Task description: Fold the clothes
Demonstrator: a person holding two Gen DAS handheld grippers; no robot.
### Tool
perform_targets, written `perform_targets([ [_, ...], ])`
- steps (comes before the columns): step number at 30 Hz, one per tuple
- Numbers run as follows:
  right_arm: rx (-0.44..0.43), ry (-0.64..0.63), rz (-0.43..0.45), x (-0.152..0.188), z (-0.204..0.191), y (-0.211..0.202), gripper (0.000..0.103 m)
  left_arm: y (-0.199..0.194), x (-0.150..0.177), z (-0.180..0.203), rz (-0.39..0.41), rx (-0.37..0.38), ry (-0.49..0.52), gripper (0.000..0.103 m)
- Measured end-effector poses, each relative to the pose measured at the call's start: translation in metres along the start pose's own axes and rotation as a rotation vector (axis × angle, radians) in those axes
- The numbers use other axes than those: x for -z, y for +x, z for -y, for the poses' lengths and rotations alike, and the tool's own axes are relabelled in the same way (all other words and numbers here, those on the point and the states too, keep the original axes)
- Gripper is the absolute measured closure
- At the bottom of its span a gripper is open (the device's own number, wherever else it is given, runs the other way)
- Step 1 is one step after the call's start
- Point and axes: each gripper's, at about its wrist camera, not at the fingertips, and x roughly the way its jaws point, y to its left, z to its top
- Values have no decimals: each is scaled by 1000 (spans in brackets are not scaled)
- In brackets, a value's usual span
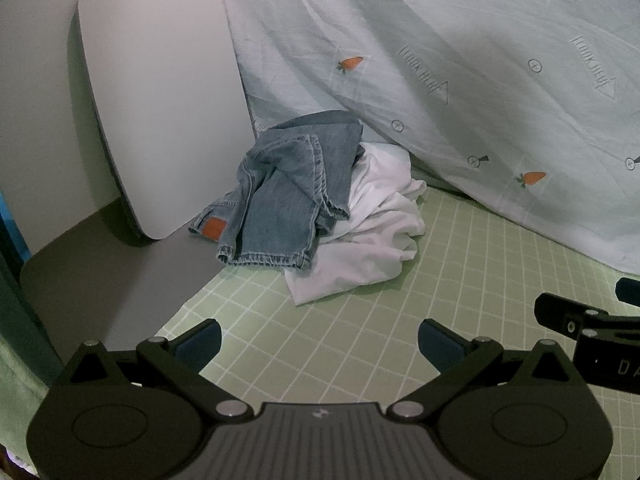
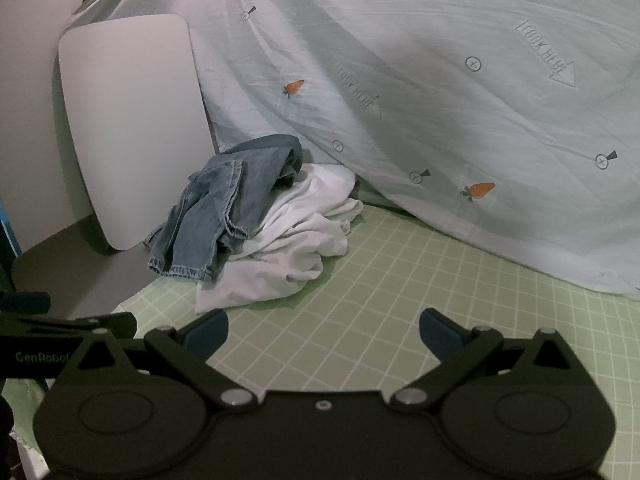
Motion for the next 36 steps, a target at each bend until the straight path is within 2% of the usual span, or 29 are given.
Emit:
perform_targets([
  [11, 14, 26, -31, 7, 5, 8, 0, 16, 0, -2, -60, 6, -6, 0],
  [18, 47, 38, -65, 0, 16, 38, 0, 57, -18, -10, -131, -30, -45, 0],
  [24, 57, 41, -90, -22, 25, 84, 0, 117, -55, -36, -150, -70, -96, 0],
  [28, 43, 34, -91, -55, 32, 130, 0, 164, -87, -59, -148, -92, -135, 0],
  [36, -74, 33, -68, -145, 18, 266, 0, 282, -168, -115, -117, -100, -227, 0],
])
